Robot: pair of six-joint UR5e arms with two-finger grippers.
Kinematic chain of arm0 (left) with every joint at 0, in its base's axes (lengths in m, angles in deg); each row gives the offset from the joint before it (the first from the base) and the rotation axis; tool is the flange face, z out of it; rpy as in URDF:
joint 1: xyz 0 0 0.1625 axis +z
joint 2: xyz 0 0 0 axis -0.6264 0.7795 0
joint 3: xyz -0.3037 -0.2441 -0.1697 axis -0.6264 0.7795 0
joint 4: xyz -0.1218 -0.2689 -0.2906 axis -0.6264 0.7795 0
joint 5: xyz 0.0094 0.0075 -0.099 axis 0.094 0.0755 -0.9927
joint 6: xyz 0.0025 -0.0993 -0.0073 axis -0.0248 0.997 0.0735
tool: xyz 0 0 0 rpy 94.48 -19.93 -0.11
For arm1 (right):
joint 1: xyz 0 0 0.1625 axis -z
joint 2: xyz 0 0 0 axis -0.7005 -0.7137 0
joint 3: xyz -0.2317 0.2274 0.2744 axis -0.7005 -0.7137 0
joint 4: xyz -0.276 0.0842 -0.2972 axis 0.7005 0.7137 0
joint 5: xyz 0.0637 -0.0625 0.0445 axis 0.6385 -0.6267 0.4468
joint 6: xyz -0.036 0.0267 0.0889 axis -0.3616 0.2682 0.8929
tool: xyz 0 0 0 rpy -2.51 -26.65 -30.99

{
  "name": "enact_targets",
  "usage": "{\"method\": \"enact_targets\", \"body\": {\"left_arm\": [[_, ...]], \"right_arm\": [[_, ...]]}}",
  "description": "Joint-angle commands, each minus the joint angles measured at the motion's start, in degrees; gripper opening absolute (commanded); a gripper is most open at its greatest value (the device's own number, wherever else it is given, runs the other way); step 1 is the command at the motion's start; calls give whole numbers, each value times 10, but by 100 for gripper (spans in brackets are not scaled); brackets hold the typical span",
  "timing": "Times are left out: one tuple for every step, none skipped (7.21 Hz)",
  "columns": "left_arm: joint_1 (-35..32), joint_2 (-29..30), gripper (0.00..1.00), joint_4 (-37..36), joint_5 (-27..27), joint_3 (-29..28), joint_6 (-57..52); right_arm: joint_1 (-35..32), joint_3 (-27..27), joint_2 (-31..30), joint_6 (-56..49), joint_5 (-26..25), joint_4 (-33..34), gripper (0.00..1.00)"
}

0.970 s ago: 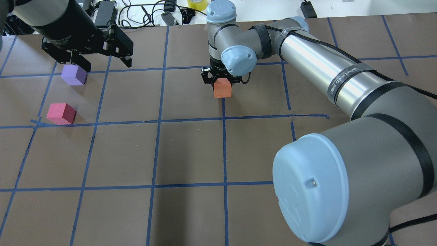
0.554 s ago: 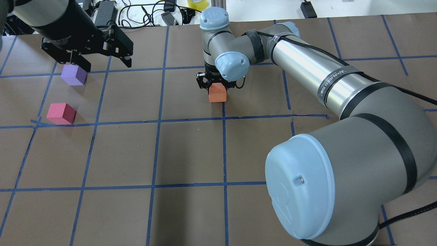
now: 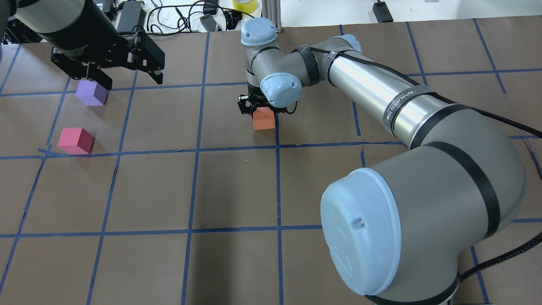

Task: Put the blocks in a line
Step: 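Lower the orange cube onto the table and open the right gripper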

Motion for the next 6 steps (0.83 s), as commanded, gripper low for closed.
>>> {"method": "enact_targets", "body": {"left_arm": [[0,0,100,0,0,0,0],[0,0,100,0,1,0,0],[0,0,100,-1,1,0,0],[0,-1,100,1,2,-1,0],[0,0,100,0,2,-1,0],[-1,0,100,1,1,0,0]], "right_arm": [[-3,0,-2,2,-3,2,100],[-3,0,-5,1,-6,1,100],[-2,-1,-14,1,-6,1,100],[-1,-1,-36,2,-5,-3,100],[4,2,-59,2,-9,-11,100],[17,5,-82,-10,-10,-44,100]]}}
